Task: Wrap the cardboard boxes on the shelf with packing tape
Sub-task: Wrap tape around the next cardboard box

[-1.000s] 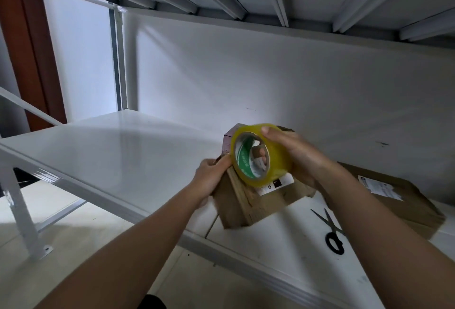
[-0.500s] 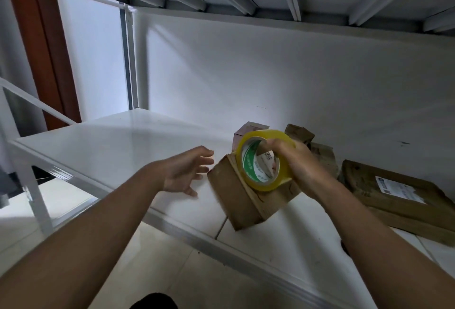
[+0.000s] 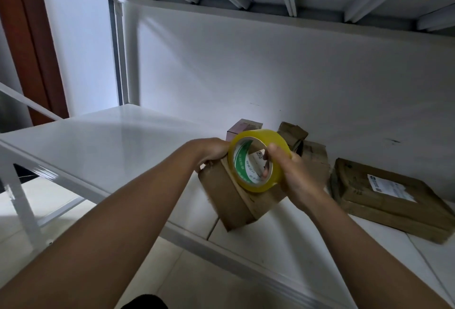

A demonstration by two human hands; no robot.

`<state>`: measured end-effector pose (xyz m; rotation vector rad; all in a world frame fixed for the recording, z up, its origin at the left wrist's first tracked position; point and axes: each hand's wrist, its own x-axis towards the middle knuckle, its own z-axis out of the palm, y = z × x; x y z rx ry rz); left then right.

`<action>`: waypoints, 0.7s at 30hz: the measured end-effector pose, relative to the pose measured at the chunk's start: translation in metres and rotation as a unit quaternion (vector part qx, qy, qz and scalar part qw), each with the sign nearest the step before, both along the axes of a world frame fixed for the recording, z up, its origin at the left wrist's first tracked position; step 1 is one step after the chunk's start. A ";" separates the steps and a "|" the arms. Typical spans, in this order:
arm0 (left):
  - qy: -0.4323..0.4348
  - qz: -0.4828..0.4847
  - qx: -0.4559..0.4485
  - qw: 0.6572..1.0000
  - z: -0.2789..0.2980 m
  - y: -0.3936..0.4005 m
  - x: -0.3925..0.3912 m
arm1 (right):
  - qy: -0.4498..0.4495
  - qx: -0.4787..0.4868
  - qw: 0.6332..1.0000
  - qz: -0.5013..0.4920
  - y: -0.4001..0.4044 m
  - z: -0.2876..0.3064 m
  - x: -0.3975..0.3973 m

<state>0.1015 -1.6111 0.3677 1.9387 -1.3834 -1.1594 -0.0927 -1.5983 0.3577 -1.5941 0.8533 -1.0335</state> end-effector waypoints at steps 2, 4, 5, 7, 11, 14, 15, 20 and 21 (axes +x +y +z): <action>-0.006 0.010 -0.005 1.000 0.000 0.002 0.001 | -0.037 0.010 0.999 -0.009 0.003 -0.008 0.006; -0.013 0.044 -0.056 0.997 -0.007 0.003 0.002 | -0.049 0.000 0.999 -0.015 0.006 -0.011 0.014; -0.019 0.073 -0.111 0.991 -0.013 0.003 0.003 | -0.052 -0.003 0.999 -0.018 0.007 -0.011 0.018; -0.020 0.122 -0.247 0.961 -0.031 0.004 0.002 | -0.057 0.000 0.998 -0.030 0.007 -0.010 0.023; 0.103 0.118 -0.337 0.928 -0.081 0.015 -0.003 | -0.051 0.009 0.997 -0.063 0.001 -0.012 0.027; 0.132 0.138 -0.305 0.933 -0.101 0.018 -0.013 | -0.048 0.005 0.997 -0.062 0.001 -0.011 0.031; 0.144 0.153 -0.294 0.932 -0.102 0.018 -0.016 | -0.047 0.005 0.997 -0.062 0.001 -0.010 0.033; 0.183 0.186 -0.262 0.929 -0.104 0.016 -0.012 | -0.020 0.005 0.999 -0.049 -0.001 -0.006 0.041; 0.205 0.197 -0.262 0.922 -0.105 0.017 -0.013 | -0.007 0.007 0.999 -0.048 -0.003 -0.004 0.043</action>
